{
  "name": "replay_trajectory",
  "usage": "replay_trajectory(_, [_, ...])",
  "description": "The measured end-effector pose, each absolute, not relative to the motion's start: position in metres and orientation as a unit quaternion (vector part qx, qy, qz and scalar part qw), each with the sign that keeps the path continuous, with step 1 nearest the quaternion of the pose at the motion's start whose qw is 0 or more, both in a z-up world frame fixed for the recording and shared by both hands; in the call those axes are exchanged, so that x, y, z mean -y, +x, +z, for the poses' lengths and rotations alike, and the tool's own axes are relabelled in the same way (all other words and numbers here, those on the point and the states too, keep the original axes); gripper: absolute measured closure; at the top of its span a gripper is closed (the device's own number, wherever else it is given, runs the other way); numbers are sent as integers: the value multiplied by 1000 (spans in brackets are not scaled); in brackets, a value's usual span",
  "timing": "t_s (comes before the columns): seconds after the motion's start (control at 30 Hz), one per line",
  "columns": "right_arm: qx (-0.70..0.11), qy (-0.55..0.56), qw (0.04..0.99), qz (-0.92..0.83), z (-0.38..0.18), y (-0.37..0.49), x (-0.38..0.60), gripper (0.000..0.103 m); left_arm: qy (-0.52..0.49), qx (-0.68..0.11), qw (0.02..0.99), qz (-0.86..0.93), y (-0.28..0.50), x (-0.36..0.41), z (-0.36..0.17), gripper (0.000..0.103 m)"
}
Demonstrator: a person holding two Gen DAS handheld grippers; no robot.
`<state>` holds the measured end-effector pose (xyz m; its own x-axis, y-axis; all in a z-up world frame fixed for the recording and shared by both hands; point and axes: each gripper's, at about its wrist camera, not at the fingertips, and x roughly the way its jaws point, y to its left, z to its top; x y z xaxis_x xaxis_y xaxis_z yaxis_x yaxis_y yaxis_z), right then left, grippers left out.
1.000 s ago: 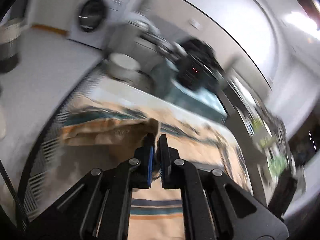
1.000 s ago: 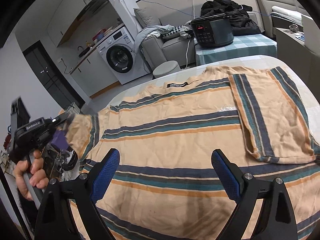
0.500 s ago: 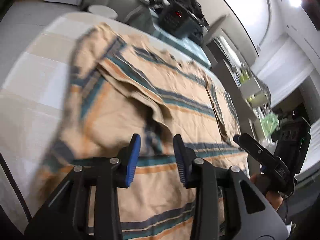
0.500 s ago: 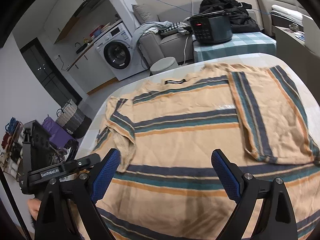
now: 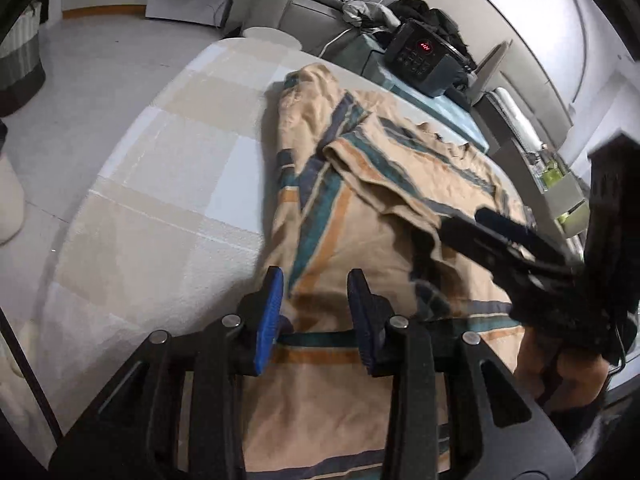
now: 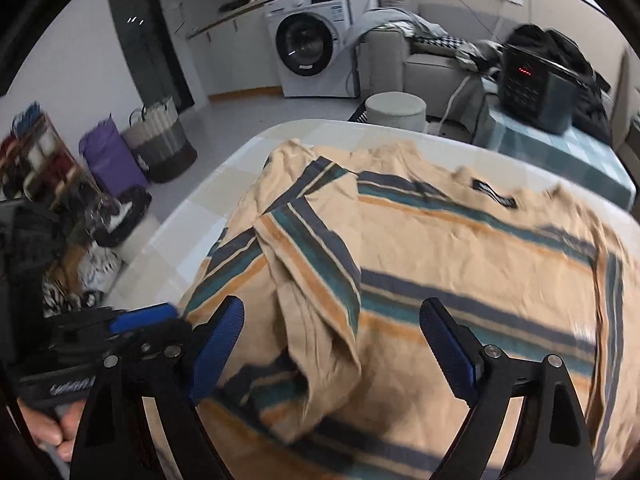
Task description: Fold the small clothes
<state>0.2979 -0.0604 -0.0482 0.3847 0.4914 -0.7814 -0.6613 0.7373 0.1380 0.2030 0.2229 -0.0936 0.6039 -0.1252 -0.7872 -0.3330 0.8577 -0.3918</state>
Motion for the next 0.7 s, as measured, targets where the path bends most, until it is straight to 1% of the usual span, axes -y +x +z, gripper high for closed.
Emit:
replay_trajectory(0.03, [-436,-110,821,351,-53,302,53,17,-259,-441,857,62,202,-224,-94,72])
replay_trajectory(0.1, [-446,-128,813,352,-61,309,39,23,-268,-439,856,59,204,-224,-95,72])
replay_trajectory(0.27, [-430,-192,802,368,-70,310,3,25,-271,-435,857,57,204,-224,-96,72])
replay_trajectory(0.3, [-423,-207,801,370,-72,310,-5,29,-269,-435,857,57,205,-224,-97,72])
replay_trajectory(0.4, [-424,-219,803,356,-81,319,-14,55,-272,-434,857,54,204,-225,-97,72])
replay_trajectory(0.43, [-424,-206,807,356,-80,322,-11,77,-274,-434,857,52,203,-226,-97,72])
replay_trajectory(0.47, [-425,-193,814,345,-78,328,-6,88,-277,-433,856,51,203,-227,-97,72])
replay_trajectory(0.5, [-427,-168,824,333,-74,337,4,93,-279,-432,856,49,204,-228,-98,72])
replay_trajectory(0.6, [-445,-62,845,289,-68,367,48,93,-284,-431,856,45,203,-229,-98,72])
replay_trajectory(0.63, [-454,-36,850,263,-69,378,63,89,-285,-430,856,44,204,-229,-99,72])
replay_trajectory(0.7, [-478,11,848,230,-74,400,92,87,-287,-430,855,44,205,-230,-99,72])
